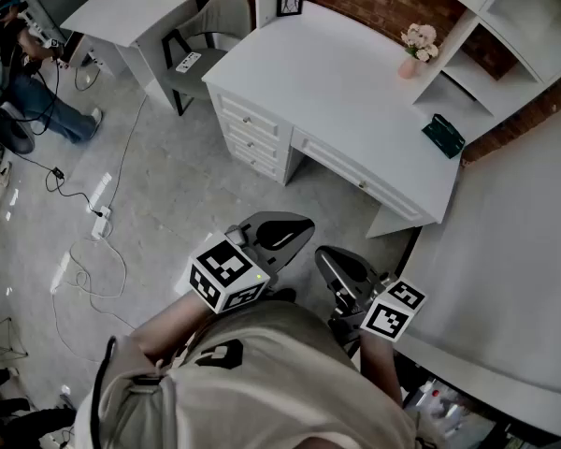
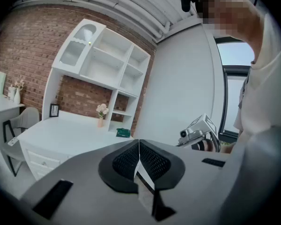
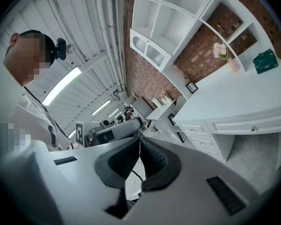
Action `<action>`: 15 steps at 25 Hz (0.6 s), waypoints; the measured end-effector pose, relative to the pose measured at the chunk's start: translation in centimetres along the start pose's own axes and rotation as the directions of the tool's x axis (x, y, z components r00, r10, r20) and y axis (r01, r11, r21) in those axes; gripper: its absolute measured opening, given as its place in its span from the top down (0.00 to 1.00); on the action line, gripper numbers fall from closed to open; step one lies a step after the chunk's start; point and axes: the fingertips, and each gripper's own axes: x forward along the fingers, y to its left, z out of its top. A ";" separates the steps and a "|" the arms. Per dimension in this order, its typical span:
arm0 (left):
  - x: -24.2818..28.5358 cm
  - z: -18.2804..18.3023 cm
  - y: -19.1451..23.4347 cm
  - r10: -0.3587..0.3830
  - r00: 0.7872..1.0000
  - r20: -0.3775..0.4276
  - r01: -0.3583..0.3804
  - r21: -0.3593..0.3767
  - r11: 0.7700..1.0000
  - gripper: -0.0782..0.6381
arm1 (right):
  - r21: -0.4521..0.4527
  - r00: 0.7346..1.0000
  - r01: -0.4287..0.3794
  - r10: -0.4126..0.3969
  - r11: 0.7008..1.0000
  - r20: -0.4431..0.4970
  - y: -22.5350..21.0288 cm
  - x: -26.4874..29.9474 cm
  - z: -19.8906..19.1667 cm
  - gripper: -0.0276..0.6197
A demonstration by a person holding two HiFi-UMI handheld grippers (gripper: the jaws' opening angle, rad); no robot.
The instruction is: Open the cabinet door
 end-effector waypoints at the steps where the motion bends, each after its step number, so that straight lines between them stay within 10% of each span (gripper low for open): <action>1: -0.5 -0.1 0.5 0.008 1.000 0.002 -0.008 -0.003 1.000 0.86 | 0.006 1.000 0.002 -0.002 1.000 0.002 0.1 0.4 0.0 0.91; 15: -5.8 -0.4 5.6 0.115 0.993 0.030 -0.115 -0.015 0.993 0.86 | 0.033 1.000 -0.003 0.002 0.999 0.019 1.8 4.3 0.3 0.91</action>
